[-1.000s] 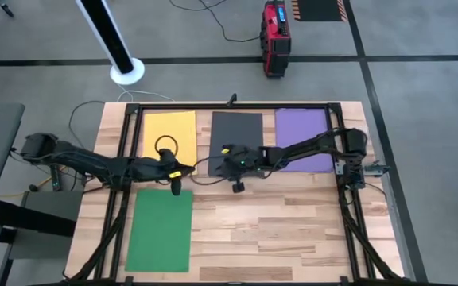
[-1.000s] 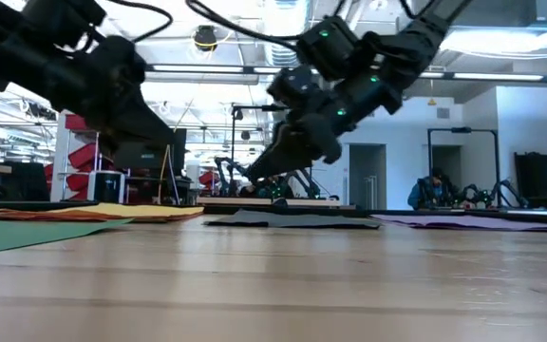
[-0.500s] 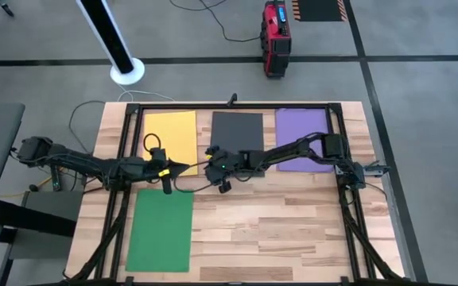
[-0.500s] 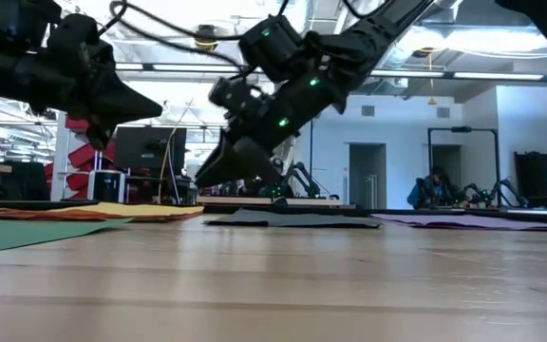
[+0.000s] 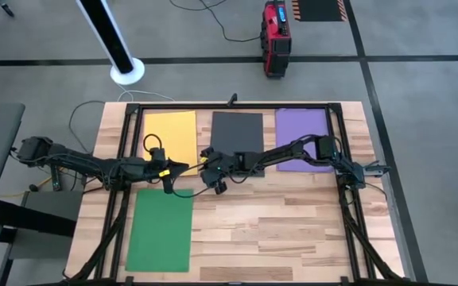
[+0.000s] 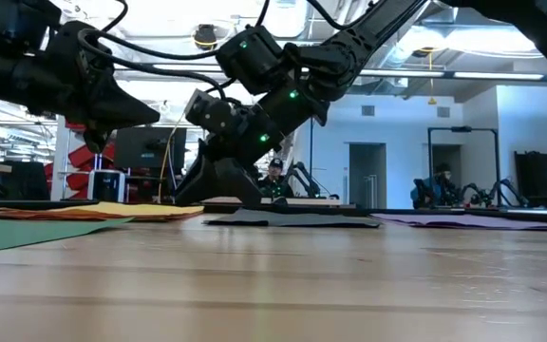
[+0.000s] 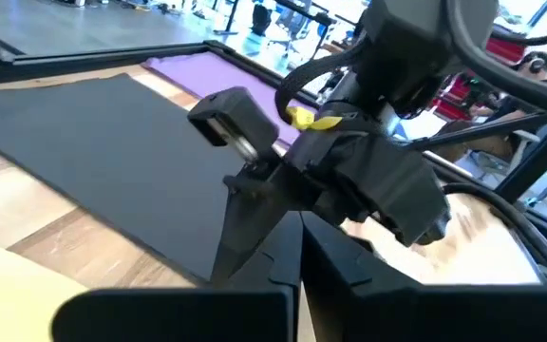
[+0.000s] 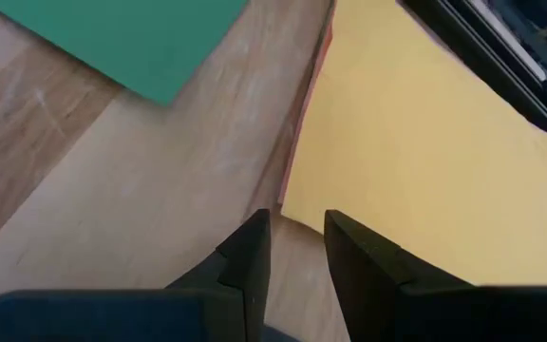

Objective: Organize paper
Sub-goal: Move the yellow paper to the bottom right of the table

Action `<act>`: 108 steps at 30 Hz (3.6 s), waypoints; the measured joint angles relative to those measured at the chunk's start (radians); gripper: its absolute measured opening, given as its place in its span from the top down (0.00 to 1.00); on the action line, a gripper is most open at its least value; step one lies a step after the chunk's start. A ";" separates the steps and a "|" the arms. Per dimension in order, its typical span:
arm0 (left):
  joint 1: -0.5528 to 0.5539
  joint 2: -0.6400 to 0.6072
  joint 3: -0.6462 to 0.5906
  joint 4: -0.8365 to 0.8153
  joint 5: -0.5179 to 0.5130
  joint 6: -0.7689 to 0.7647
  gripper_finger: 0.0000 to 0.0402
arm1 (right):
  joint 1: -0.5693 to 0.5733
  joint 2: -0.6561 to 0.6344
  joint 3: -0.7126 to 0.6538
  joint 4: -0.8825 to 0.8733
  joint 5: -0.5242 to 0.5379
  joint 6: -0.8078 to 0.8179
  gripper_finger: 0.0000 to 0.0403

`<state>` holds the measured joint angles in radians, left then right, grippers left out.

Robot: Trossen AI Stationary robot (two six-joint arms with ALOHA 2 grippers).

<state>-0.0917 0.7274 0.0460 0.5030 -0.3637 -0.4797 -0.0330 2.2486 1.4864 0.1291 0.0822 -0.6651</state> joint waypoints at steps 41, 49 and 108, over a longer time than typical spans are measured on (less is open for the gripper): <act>0.133 -0.109 0.002 -0.005 0.066 0.038 1.00 | -0.036 0.031 0.000 0.087 -0.061 -0.017 0.75; 0.140 -0.109 0.002 -0.005 0.075 0.033 1.00 | -0.026 0.031 0.000 0.072 -0.050 -0.014 0.75; 0.208 -0.109 0.002 -0.016 0.174 0.024 1.00 | 0.021 0.087 0.208 -0.234 0.012 -0.047 1.00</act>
<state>0.1158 0.6186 0.0475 0.4873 -0.1902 -0.4561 -0.0123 2.3360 1.6946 -0.1050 0.0945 -0.7119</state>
